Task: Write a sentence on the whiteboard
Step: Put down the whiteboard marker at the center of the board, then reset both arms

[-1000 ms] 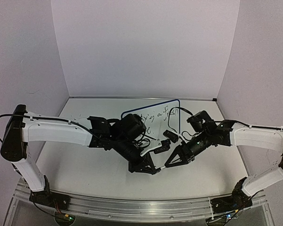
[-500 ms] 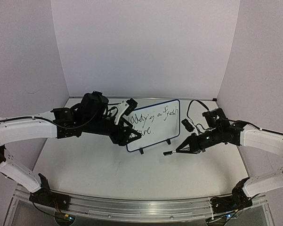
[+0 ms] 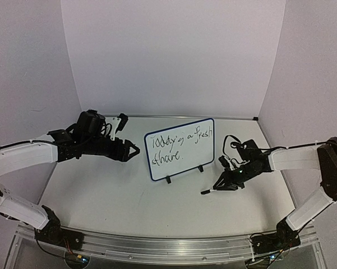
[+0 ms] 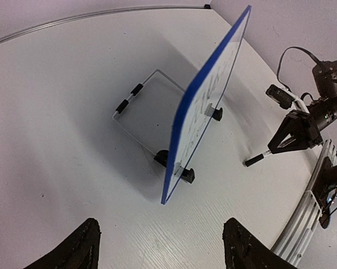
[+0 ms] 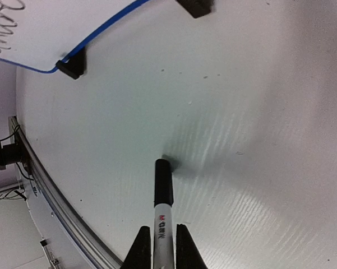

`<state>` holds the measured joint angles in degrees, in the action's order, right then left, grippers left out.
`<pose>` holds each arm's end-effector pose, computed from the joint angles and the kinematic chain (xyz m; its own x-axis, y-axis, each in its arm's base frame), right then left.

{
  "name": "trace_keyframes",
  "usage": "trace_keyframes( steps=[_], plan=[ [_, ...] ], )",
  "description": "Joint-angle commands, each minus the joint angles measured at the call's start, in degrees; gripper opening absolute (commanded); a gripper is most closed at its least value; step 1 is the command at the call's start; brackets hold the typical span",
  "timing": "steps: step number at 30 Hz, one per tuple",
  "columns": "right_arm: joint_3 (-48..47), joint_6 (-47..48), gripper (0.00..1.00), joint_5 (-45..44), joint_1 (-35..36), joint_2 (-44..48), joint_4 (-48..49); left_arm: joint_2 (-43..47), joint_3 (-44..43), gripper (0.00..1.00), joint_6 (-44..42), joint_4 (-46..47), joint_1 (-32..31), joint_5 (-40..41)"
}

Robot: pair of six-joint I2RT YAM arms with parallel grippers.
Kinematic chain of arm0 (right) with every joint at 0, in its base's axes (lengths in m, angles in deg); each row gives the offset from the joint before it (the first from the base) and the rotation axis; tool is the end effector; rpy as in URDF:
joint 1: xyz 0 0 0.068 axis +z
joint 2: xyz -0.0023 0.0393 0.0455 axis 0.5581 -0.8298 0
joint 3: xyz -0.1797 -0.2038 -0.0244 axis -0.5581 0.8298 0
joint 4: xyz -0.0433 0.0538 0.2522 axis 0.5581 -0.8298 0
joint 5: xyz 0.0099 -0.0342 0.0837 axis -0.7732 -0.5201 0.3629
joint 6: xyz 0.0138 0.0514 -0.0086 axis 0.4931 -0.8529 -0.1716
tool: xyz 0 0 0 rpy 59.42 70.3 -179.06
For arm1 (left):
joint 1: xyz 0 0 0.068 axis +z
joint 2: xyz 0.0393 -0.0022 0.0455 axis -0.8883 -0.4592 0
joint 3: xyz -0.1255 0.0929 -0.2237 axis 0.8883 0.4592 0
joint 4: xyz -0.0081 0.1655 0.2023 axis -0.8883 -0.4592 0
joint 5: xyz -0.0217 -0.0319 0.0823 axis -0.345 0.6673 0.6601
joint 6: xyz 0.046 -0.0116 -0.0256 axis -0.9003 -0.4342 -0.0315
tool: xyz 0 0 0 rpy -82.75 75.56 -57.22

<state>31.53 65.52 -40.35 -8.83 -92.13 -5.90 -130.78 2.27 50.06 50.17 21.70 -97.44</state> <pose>0.2333 0.1340 0.1534 -0.9509 -0.1520 -0.2697 -0.3003 0.6654 0.6834 0.2097 -0.1902 0.2766 -0.6124 0.1782 -0.7702 0.6095 0.7268 -0.3165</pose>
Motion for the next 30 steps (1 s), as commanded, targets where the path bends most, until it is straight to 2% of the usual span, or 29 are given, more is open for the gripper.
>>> trace_keyframes(
  steps=[1,6,7,8,9,10,15,21,26,30],
  plan=[
    [-0.03,0.75,0.26,-4.47,-2.39,-3.06,1.51,2.48,1.55,0.76,3.48,-0.13,3.34,0.52],
    [-0.45,0.36,0.5,-9.81,-4.28,-2.9,0.65,2.77,3.1,0.77,4.5,-0.96,7.15,1.24],
    [-0.58,0.31,0.62,-11.02,-4.62,-2.58,0.26,2.64,3.3,0.77,4.58,-1.11,7.85,1.32],
    [-0.78,0.33,0.82,-12.22,-4.96,-2.22,-0.24,2.49,3.48,0.78,4.67,-1.28,8.68,1.43],
    [-0.98,0.46,0.91,-13.66,-5.38,-1.84,-0.88,2.39,3.64,0.78,4.73,-1.46,9.52,1.66],
    [-1.25,0.73,0.96,-15.11,-5.84,-1.43,-1.64,2.23,3.78,0.78,4.87,-1.65,10.48,2.01],
    [-3.35,2.57,0.98,-22.07,-8.94,0.83,-6.82,1.41,4.59,0.79,6.12,-2.48,15.56,2.87],
    [-4.87,3.05,0.98,-32.22,-11.13,5.84,-8.86,2.01,5.04,0.84,7.16,-3.32,21.19,8.56],
    [-5.38,3.48,0.98,-40.57,-12.16,12.18,-8.47,4.69,4.72,0.88,7.13,-2.47,23.94,18.29],
    [-2.9,5.27,0.98,-45.48,-12.36,20.2,-2.67,8.17,4.29,0.9,6.6,0.15,24.1,25.87]
  ],
)
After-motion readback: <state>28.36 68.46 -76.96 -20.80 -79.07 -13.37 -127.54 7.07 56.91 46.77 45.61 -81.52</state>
